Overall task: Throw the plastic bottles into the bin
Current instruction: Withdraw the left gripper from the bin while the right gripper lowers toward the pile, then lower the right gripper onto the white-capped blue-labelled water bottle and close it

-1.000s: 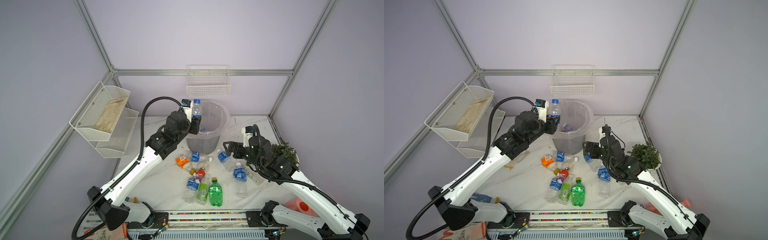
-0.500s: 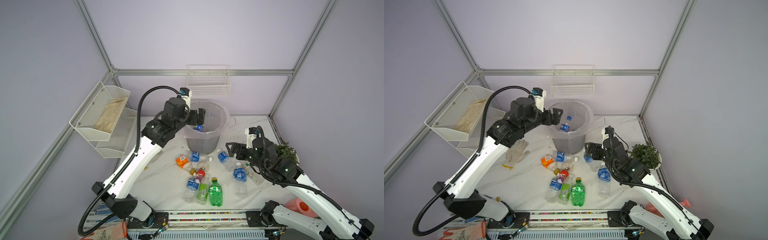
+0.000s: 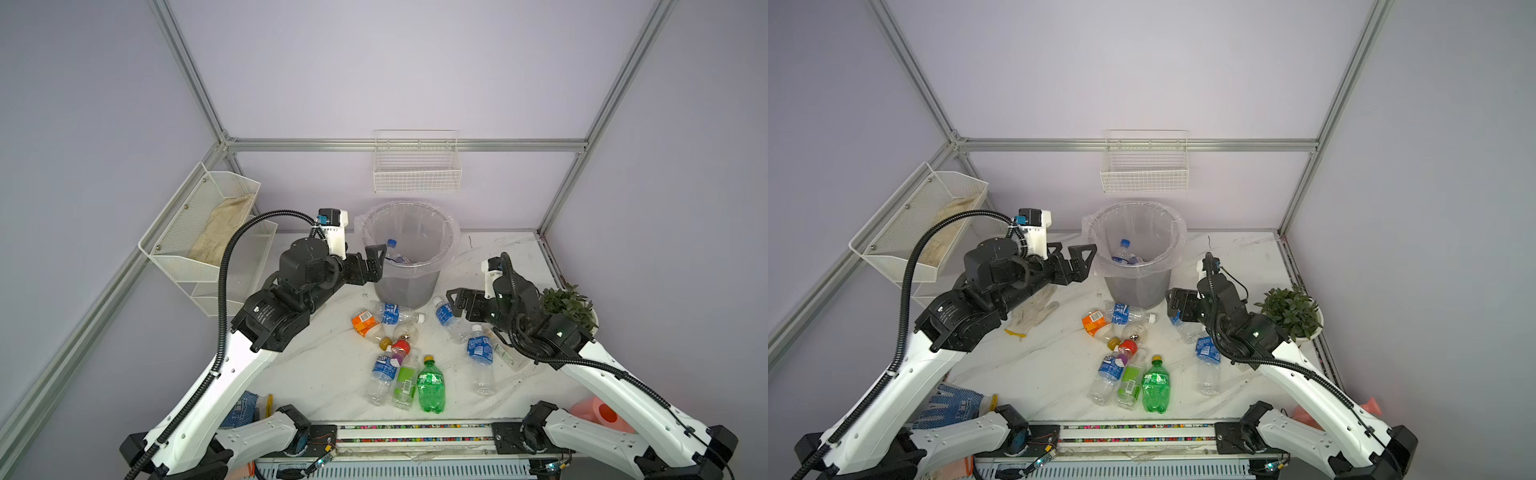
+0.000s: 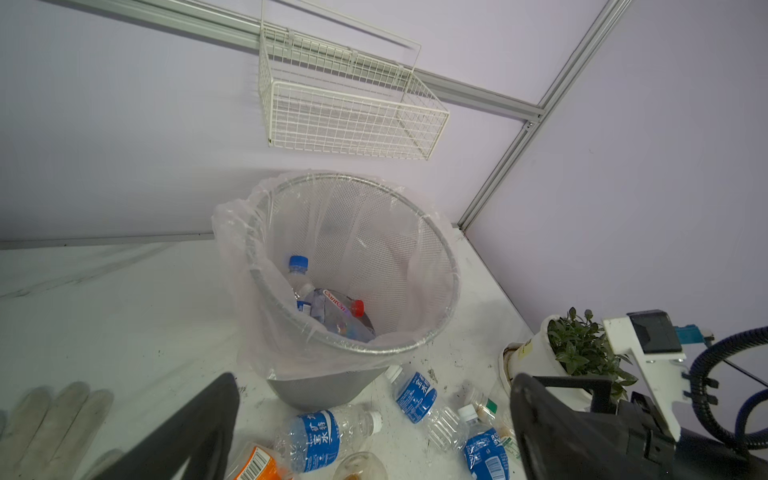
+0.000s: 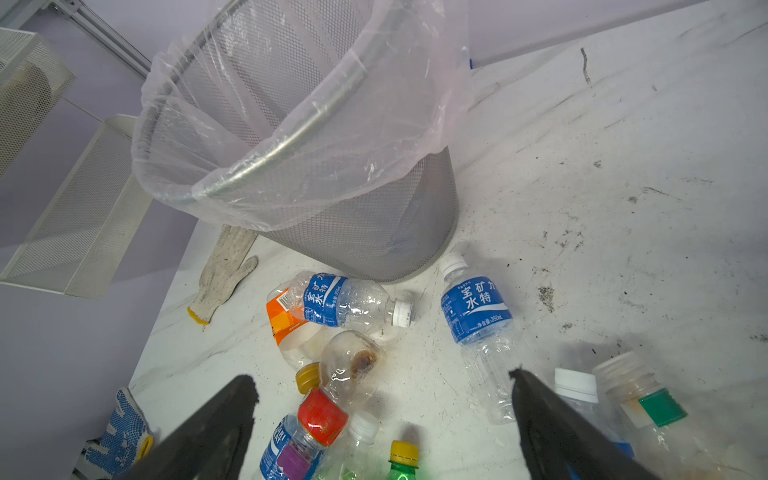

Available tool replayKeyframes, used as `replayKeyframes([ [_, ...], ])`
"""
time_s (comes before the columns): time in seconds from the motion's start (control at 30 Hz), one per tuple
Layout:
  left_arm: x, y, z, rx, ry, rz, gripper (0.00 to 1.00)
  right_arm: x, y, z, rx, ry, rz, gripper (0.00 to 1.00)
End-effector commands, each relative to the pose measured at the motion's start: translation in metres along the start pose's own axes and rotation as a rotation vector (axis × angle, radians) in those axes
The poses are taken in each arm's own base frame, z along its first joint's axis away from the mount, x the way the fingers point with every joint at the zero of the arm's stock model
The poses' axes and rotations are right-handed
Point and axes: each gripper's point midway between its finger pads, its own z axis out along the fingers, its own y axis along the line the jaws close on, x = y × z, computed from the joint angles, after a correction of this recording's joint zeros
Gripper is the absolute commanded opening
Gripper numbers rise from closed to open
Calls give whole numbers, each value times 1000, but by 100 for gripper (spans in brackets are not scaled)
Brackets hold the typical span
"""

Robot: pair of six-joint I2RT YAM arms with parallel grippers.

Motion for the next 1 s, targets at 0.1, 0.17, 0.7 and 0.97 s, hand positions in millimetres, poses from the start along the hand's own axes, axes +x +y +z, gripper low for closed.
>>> replayKeyframes([
  [0.1, 29, 12, -10, 1, 15, -53, 100, 20, -10, 9, 26, 63, -8, 97],
  [0.17, 38, 16, -12, -5, 26, -64, 100, 23, -11, 10, 30, 72, -9, 97],
  [0.7, 91, 38, -17, -40, 111, -124, 100, 55, -20, 34, 33, 159, 0, 97],
  [0.97, 109, 47, -20, -55, 135, -152, 100, 65, -36, 45, 108, 171, -10, 97],
])
